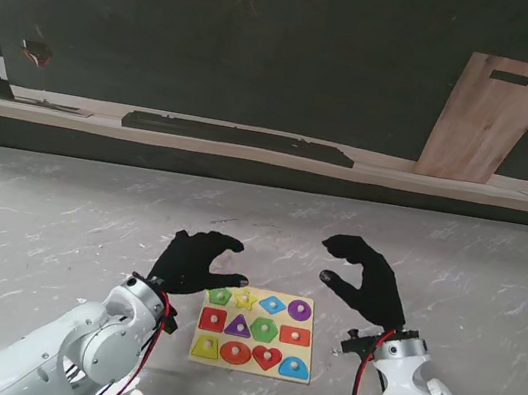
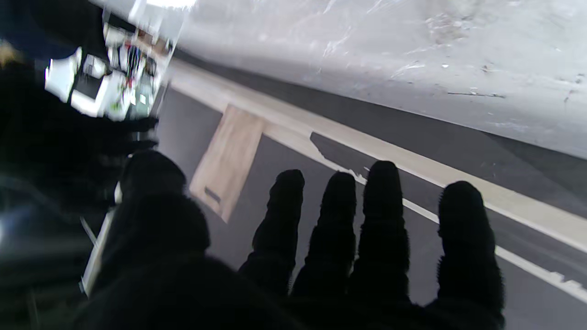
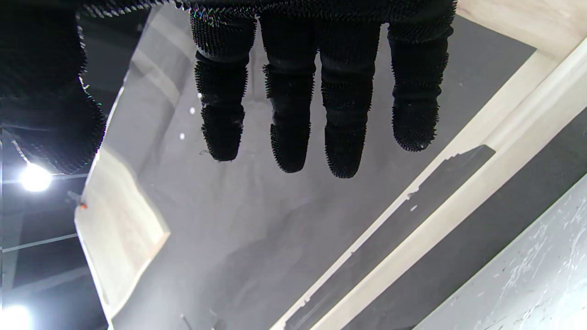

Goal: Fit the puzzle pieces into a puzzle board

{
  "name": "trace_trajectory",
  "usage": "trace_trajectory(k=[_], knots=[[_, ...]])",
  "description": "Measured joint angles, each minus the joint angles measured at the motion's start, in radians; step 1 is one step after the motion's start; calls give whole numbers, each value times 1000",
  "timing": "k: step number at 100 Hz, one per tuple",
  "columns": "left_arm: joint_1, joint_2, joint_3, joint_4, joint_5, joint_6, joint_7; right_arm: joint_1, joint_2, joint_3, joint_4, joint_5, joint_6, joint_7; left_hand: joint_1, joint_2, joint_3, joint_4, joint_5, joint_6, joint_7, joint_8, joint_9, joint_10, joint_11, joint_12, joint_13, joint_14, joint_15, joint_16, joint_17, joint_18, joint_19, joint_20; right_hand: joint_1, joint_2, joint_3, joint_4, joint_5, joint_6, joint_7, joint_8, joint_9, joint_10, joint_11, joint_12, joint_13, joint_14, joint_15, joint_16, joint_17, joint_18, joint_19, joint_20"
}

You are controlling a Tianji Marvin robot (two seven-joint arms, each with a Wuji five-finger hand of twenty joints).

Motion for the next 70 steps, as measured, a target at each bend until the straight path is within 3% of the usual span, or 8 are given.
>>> trace_trajectory(k=[6,13,31,39,45,57,63,70], knots=[[26,-9,-36,-11,-90,-47,7,0,0,-1,1,-23,-1,-13,-28,-27,0,0,0,6,-53,-25,-37,14,-42,-29,-54,9,-78,-51,-28,0,-70,-52,0,-3,0,0,0,-23,0,0,0,0,0,0,0,1,0,0,1,1,0,0],[54,-18,-86,-15,-168,-160,-5,0,0,-1,1,-59,-2,-31,-37,-49,1,0,-20,6,-104,-39,-75,12,-85,-53,-106,15,-155,-89,-63,0,-154,-102,0,-21,1,0,0,-30,0,0,0,0,-2,0,0,1,0,0,3,11,0,0],[114,-21,-170,-46,-157,-247,4,-14,4,2,-17,-77,0,-23,-46,-84,1,1,-20,5,-176,-62,-85,10,-134,-80,-134,15,-246,-147,-78,0,-270,-160,1,-77,25,0,-26,2,-8,0,-18,0,-20,0,0,1,0,0,4,12,0,0],[166,-22,-251,-90,-238,-345,-86,-17,6,2,-20,-88,1,-22,-46,-84,1,1,-20,5,-194,-73,-85,10,-145,-82,-134,15,-269,-159,-78,0,-300,-170,-19,-77,23,0,-50,27,-13,0,-44,-1,-23,5,0,1,-10,0,4,13,0,0],[205,-16,-282,-133,-310,-352,-117,-18,7,2,-21,-90,0,-21,-46,-86,1,1,-20,5,-207,-73,-84,10,-148,-82,-134,15,-271,-160,-78,0,-318,-171,-29,-77,35,0,-50,54,-13,0,-54,-1,-23,5,0,1,-13,0,4,13,0,0],[257,-18,-321,-160,-197,-358,14,-18,9,3,-21,-92,-11,-12,-46,-96,1,1,-16,5,-221,-73,-69,9,-161,-93,-133,15,-293,-162,-78,0,-342,-172,-41,-78,38,-2,-50,69,-13,0,-54,-1,-23,2,0,1,-21,0,3,14,-7,0],[279,-23,-367,-160,-180,-417,12,-19,10,4,-21,-98,-16,-12,-46,-97,1,1,4,5,-232,-73,-49,9,-169,-94,-123,15,-300,-172,-78,1,-353,-172,-53,-78,24,-7,-50,76,-13,0,-54,-1,-23,2,0,1,-24,-1,3,13,-7,0],[296,-22,-395,-161,-242,-464,-15,-21,10,6,-21,-105,-24,-17,-47,-108,0,1,25,5,-235,-73,-28,9,-172,-98,-121,15,-310,-173,-75,1,-364,-172,-63,-77,47,2,-50,77,-13,0,-54,-1,-23,2,0,1,-24,-1,1,13,-15,0]])
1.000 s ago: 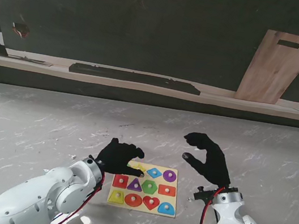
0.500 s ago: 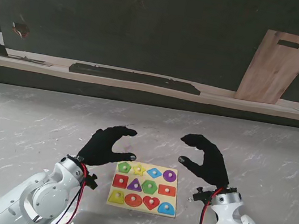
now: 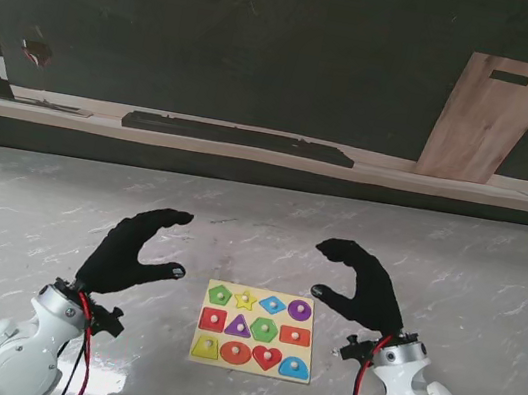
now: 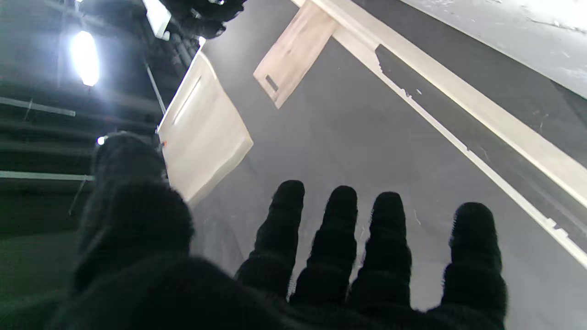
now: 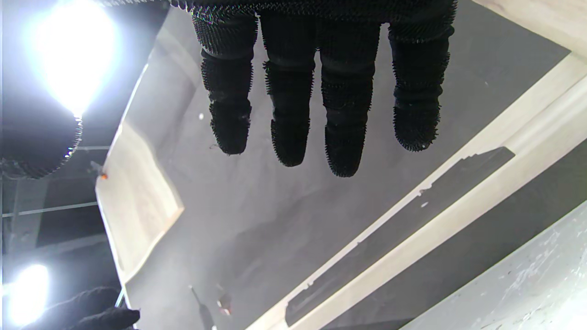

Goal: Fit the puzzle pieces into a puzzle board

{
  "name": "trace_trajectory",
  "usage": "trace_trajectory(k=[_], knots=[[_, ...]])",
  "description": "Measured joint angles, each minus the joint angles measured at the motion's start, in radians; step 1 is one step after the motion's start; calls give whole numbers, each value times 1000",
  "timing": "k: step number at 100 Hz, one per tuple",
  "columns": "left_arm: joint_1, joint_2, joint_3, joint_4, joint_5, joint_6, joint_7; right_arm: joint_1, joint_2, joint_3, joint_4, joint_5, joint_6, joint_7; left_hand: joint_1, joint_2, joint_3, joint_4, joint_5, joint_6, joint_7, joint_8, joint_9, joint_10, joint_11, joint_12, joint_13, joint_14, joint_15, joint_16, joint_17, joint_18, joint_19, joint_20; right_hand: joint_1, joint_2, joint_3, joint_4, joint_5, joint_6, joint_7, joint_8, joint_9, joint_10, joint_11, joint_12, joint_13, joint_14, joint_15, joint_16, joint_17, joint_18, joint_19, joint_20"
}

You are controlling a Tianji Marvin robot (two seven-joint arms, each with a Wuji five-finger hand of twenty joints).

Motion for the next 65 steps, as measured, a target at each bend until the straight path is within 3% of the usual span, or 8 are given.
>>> trace_trajectory(k=[8,22,39,65], knots=[[18,3,-12,-13,-26,7,-5,-6,-1,8,-1,-11,-15,-13,0,0,0,0,5,0,-14,0,1,0,-3,-7,1,0,-9,-11,1,0,-3,0,-8,0,1,0,0,1,0,0,0,0,0,0,0,0,0,0,-2,0,-1,0],[62,5,-57,-53,61,26,0,-23,-2,28,-12,-55,-43,-49,0,0,0,0,10,0,-25,0,17,0,-16,-13,11,0,-11,-13,5,0,-14,0,-18,2,0,0,0,1,0,0,0,0,0,0,0,0,0,0,-2,0,-2,0],[102,14,-75,-87,-71,47,-75,-38,-3,42,-22,-57,-58,-64,14,0,0,0,31,0,-52,0,33,0,-35,-18,33,0,-22,-15,13,0,-25,0,-21,2,1,0,0,1,0,0,0,0,0,0,0,0,0,0,-2,0,-3,0],[102,20,-72,-88,-72,62,-92,-41,-5,46,-22,-54,-60,-79,26,0,0,0,41,0,-63,0,43,0,-36,-18,42,0,-22,-15,25,0,-27,0,-25,16,1,0,0,1,0,0,0,0,0,0,0,0,-1,0,-2,0,-3,0]])
